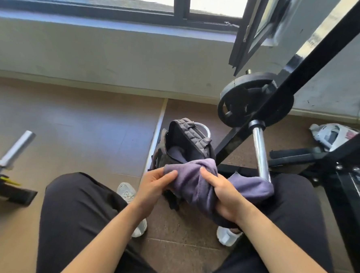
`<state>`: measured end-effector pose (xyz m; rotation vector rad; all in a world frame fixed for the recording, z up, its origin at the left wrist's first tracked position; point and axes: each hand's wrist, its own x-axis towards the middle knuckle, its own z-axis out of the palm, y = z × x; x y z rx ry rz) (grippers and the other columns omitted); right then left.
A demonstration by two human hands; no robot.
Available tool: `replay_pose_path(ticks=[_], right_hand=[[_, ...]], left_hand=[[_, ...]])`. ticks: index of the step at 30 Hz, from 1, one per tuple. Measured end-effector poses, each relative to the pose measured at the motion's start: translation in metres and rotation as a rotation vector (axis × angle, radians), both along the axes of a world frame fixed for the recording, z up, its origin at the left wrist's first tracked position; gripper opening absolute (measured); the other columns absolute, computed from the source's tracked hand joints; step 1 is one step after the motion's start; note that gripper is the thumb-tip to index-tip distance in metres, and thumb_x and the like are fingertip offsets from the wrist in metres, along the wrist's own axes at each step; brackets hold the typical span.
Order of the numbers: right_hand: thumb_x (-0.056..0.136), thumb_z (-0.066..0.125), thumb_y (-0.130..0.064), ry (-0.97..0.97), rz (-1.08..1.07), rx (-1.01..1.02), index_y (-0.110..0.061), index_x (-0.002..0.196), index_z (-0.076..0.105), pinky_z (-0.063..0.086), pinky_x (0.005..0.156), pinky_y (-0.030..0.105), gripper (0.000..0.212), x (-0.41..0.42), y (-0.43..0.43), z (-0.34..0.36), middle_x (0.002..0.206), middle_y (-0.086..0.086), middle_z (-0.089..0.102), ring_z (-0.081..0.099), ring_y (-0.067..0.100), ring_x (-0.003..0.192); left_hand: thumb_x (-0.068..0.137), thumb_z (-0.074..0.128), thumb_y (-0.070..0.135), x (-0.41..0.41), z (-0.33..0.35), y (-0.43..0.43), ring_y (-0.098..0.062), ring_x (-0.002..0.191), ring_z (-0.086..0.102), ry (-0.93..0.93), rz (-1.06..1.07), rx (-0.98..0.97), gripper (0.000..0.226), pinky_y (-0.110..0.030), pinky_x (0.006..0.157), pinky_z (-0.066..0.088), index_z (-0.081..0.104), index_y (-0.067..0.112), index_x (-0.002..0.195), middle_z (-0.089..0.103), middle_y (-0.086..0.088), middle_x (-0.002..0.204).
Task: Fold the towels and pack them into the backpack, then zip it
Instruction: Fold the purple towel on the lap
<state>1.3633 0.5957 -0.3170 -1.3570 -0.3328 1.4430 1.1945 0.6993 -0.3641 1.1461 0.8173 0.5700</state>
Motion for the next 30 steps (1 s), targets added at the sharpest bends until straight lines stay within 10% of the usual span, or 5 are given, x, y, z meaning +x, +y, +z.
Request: replay_pose_path(ticks=[11,15,20,26,30], right_hand=[[0.097,0.057,-0.021,0.077,-0.155,0.054,0.004,0.125,0.062,0.050,0.087,0.033,0.038,0.023,0.001,-0.017,0.105,0.017,0.068,0.063,0.024,0.097],[0.093,0.059,-0.019,0.164,-0.286,0.140,-0.006,0.113,0.064,0.047,0.091,0.035,0.025,0.038,0.002,-0.018,0.101,0.013,0.066,0.061,0.024,0.097],[0.097,0.058,-0.002,-0.102,-0.170,0.069,-0.025,0.135,0.059,0.051,0.099,0.048,0.044,0.050,0.000,-0.020,0.129,0.000,0.069,0.063,0.020,0.119],[0.096,0.067,-0.015,-0.750,-0.160,-0.175,-0.015,0.122,0.064,0.047,0.085,0.023,0.026,0.053,-0.007,-0.024,0.104,-0.007,0.067,0.062,0.014,0.104],[0.094,0.068,-0.012,-0.753,-0.237,-0.044,-0.021,0.131,0.055,0.046,0.085,0.020,0.040,0.058,-0.009,-0.026,0.094,-0.001,0.069,0.064,0.010,0.098]], left_hand=[[0.106,0.049,0.030,-0.028,0.009,0.050,-0.018,0.104,0.064,-0.116,0.653,-0.098,0.019,-0.034,0.095,0.052,0.063,0.019,0.102,0.069,0.001,0.102],[0.103,0.057,0.028,-0.036,0.008,0.051,-0.009,0.080,0.064,0.051,0.600,0.008,0.022,-0.022,0.072,0.053,0.067,0.020,0.085,0.068,0.005,0.083],[0.094,0.069,0.025,-0.045,-0.004,0.059,-0.023,0.086,0.055,0.119,0.558,-0.054,0.021,-0.034,0.074,0.046,0.073,0.022,0.073,0.064,0.003,0.077],[0.093,0.071,0.015,-0.051,-0.006,0.075,-0.021,0.094,0.062,0.222,0.501,0.033,0.001,-0.036,0.090,0.052,0.072,0.017,0.094,0.070,-0.003,0.090],[0.088,0.078,0.021,-0.059,-0.004,0.083,-0.022,0.092,0.065,0.361,0.515,0.140,0.016,-0.042,0.093,0.055,0.068,0.018,0.100,0.071,-0.010,0.101]])
